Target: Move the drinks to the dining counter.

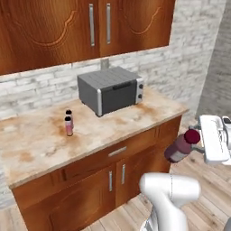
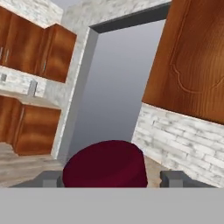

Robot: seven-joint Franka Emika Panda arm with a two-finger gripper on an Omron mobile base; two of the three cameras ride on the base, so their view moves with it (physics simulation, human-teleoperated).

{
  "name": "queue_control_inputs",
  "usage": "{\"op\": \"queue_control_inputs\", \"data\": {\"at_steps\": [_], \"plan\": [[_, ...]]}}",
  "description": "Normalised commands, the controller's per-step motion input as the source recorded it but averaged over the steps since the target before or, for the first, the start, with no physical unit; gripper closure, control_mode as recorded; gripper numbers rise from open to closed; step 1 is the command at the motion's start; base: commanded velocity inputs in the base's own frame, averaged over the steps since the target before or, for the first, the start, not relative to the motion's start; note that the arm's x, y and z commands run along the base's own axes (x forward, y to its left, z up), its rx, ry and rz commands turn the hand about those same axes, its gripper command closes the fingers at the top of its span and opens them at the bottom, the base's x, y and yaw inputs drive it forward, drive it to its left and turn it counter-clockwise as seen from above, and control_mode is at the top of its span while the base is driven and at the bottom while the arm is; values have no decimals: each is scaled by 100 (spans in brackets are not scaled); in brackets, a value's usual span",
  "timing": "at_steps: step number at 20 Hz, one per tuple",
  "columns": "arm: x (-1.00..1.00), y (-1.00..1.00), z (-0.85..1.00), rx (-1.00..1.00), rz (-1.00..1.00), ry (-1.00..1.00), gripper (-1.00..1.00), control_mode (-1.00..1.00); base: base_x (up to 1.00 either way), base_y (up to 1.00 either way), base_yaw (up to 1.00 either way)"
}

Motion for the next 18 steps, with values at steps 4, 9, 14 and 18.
{"op": "queue_control_inputs", "data": {"at_steps": [4, 9, 14, 18], "plan": [[0, 0, 0, 0, 0, 0, 100, 100, 0, -6, -62], [0, 0, 0, 0, 0, 0, 100, 100, -12, -19, -59], [0, 0, 0, 0, 0, 0, 100, 100, -23, -23, -54], [0, 0, 0, 0, 0, 0, 100, 100, -46, -20, -48]]}}
